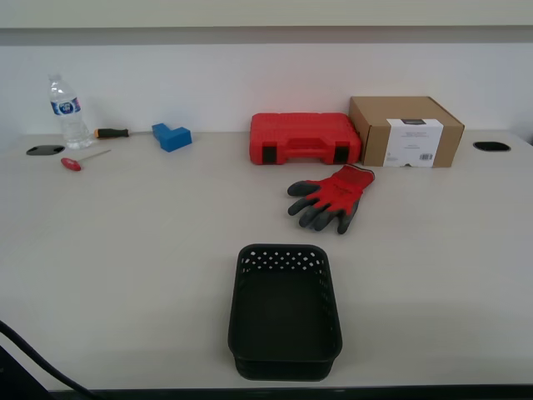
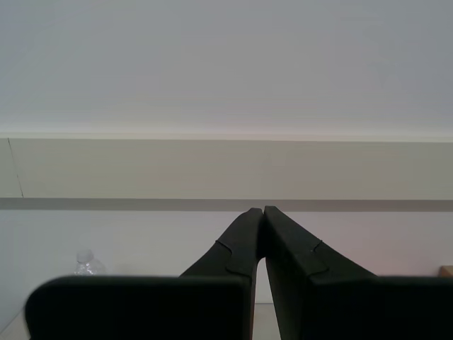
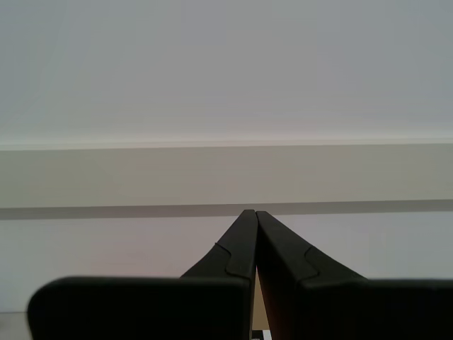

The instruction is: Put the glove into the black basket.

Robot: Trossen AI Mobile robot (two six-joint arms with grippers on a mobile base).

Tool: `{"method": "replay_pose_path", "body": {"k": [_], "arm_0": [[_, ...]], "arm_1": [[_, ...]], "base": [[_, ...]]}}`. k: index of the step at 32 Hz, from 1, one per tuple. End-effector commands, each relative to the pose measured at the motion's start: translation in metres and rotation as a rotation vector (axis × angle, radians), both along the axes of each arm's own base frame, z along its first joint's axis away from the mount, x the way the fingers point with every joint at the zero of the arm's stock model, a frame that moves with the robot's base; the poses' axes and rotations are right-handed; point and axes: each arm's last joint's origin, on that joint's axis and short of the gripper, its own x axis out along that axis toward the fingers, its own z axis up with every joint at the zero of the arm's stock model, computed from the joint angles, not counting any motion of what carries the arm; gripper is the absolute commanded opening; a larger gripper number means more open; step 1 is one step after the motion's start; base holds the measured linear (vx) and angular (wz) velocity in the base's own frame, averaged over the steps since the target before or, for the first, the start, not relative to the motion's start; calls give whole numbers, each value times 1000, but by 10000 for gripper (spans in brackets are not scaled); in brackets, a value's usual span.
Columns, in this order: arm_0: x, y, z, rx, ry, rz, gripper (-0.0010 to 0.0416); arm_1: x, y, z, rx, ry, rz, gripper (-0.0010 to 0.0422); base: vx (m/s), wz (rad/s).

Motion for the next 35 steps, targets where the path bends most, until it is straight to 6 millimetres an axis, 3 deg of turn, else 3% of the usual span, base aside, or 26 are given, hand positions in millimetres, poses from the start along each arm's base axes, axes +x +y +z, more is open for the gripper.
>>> {"method": "replay_pose_path", "body": {"k": [1,35], "arm_0": [[0,0,1,-2,-4,1,1],[0,0,1,-3,-5,1,1]], "arm_1": [[0,0,1,0,-5,3,0],[0,0,1,0,-5,3,0]], "base": [[0,0],[0,0]]}}
